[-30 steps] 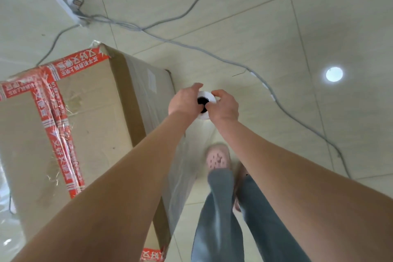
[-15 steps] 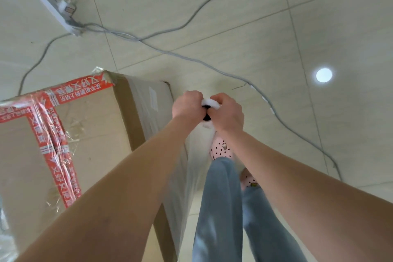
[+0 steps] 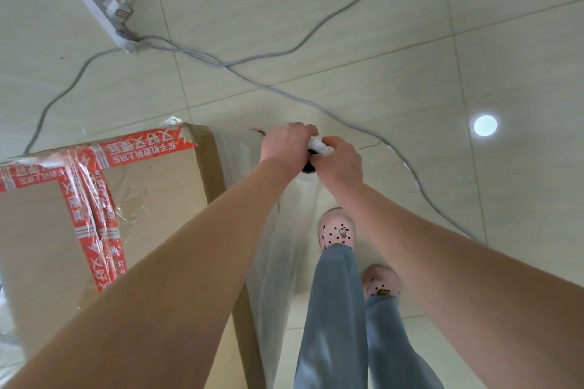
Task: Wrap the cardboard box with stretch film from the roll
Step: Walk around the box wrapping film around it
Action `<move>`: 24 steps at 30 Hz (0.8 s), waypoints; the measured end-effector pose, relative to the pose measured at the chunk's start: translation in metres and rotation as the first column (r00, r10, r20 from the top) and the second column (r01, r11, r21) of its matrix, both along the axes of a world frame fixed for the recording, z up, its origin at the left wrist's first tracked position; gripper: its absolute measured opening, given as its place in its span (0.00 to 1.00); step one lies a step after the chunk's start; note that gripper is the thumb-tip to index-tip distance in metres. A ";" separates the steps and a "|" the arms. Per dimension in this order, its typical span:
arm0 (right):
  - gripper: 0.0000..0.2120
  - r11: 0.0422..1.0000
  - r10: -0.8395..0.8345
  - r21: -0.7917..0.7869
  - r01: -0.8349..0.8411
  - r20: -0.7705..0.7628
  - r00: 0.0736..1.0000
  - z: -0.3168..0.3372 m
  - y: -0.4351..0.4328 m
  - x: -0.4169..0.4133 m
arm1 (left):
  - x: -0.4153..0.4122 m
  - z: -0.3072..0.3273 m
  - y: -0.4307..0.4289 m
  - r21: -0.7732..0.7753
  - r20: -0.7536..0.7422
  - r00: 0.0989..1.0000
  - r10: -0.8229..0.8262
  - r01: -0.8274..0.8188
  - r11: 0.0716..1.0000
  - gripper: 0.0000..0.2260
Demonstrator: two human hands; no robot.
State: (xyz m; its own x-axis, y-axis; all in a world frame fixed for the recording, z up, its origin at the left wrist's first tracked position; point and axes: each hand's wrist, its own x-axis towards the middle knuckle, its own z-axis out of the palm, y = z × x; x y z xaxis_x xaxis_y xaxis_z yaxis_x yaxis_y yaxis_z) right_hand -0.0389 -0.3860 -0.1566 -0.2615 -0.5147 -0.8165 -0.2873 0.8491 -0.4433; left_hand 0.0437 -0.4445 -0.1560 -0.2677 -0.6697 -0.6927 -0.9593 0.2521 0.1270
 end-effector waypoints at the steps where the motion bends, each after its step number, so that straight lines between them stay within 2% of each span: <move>1: 0.06 1.000 0.010 0.002 -0.010 -0.013 1.000 -0.001 -0.003 -0.001 | -0.003 -0.001 -0.003 -0.006 0.024 0.999 -0.038 0.039 0.999 0.14; 4: 0.04 1.000 0.025 0.000 -0.025 -0.042 0.999 0.004 -0.017 -0.005 | -0.006 -0.002 -0.011 -0.046 0.051 0.998 -0.034 0.036 0.998 0.09; 7: 0.12 0.998 -0.030 -0.050 0.028 -0.039 0.999 0.007 -0.029 -0.005 | -0.001 -0.003 -0.020 -0.057 -0.013 0.988 0.153 -0.154 0.987 0.09; 9: 0.15 0.989 -0.087 -0.124 0.083 -0.027 0.996 0.006 -0.036 -0.001 | 0.006 -0.004 -0.028 -0.052 -0.072 0.930 0.361 -0.365 0.929 0.06; 11: 0.20 0.986 -0.105 -0.134 0.104 -0.002 0.994 0.004 -0.046 0.005 | 0.015 -0.005 -0.035 -0.048 -0.103 0.832 0.546 -0.552 0.832 0.06; 13: 0.23 0.982 -0.168 -0.068 0.174 0.079 0.983 0.002 -0.060 0.013 | 0.023 -0.008 -0.043 -0.030 -0.078 0.750 0.657 -0.660 0.750 0.12; 15: 0.18 0.971 -0.226 -0.048 0.233 0.114 0.967 0.000 -0.072 0.019 | 0.029 -0.006 -0.050 0.026 -0.011 0.711 0.703 -0.703 0.711 0.17; 18: 0.16 0.979 -0.185 -0.073 0.189 0.064 0.981 -0.002 -0.080 0.024 | 0.034 -0.001 -0.060 0.102 0.027 0.783 0.622 -0.621 0.777 0.17; 21: 0.21 0.985 -0.164 -0.037 0.166 0.059 0.985 -0.004 -0.075 0.022 | 0.029 0.006 -0.068 0.065 0.009 0.928 0.374 -0.373 0.925 0.20; 24: 0.22 0.987 -0.157 -0.031 0.159 0.060 0.986 0.000 -0.074 0.018 | 0.020 0.007 -0.076 0.050 0.009 0.990 0.140 -0.140 0.989 0.22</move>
